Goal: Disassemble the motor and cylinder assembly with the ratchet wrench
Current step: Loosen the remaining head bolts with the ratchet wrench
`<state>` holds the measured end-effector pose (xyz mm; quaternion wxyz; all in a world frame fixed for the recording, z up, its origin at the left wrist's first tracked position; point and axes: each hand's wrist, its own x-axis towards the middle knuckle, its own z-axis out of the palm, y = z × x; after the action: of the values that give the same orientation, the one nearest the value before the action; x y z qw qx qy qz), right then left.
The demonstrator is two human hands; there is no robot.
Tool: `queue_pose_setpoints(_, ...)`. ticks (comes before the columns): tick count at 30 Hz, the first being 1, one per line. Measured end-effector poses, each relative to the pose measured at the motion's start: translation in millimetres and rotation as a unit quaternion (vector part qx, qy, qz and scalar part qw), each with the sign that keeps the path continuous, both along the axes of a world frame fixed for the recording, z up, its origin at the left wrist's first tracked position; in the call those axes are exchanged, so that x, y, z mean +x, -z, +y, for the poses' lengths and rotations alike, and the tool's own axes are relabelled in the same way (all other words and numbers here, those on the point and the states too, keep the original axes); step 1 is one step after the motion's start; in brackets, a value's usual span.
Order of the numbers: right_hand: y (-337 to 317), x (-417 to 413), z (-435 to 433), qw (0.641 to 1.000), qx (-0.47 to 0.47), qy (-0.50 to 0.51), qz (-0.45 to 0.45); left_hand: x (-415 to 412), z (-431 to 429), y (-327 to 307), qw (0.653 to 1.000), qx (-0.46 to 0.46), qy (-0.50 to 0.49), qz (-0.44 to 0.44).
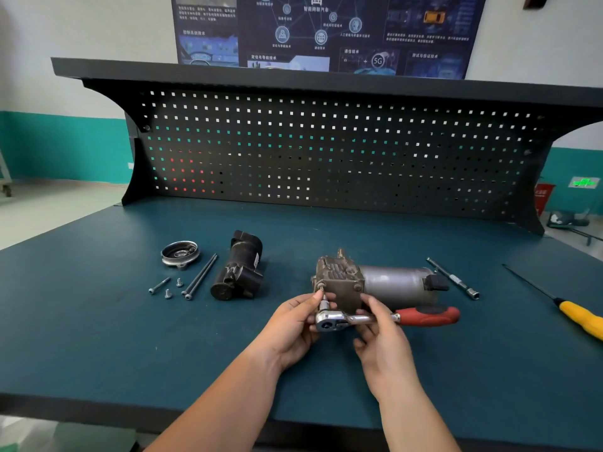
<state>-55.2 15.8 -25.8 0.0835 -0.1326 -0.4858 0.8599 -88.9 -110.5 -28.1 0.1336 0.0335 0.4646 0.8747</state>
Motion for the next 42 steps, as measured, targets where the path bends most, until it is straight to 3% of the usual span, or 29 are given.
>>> queue_pose_setpoints(2,0.5,2.1,-3.1,0.998,0.056,-0.014,0.016,0.3,-0.1,-0.4,1.0,0.006,0.0,0.001)
queue_pose_setpoints(8,-2.9,5.2,-4.1,0.998,0.049,0.007,0.049,2.0,0.5,-1.8,1.0,-0.015,-0.01,0.004)
queue_pose_setpoints(15,-4.2,7.4,-7.5,0.993,0.011,0.015,0.117,2.9,-1.3,-4.3,1.0,-0.009,-0.002,0.002)
queue_pose_setpoints(20,-5.3,5.1,-8.7,0.992,-0.048,0.03,0.114,6.9,-1.1,-4.1,0.998,-0.043,0.04,-0.036)
queue_pose_setpoints(25,-1.9,3.0,-9.4,0.993,-0.028,0.035,0.109,7.3,-1.4,-5.6,0.997,-0.052,0.033,-0.04)
queue_pose_setpoints(37,2.1,1.6,-10.4,0.993,0.029,0.046,0.106,2.1,2.6,-1.4,0.998,-0.024,-0.046,-0.04)
queue_pose_setpoints(40,-1.0,1.9,-9.8,0.996,-0.03,0.027,0.074,0.7,2.9,3.1,0.992,-0.072,-0.099,0.003)
queue_pose_setpoints(42,-3.0,2.5,-9.1,0.996,-0.068,0.015,0.061,0.3,2.2,6.3,0.966,-0.156,-0.192,0.072)
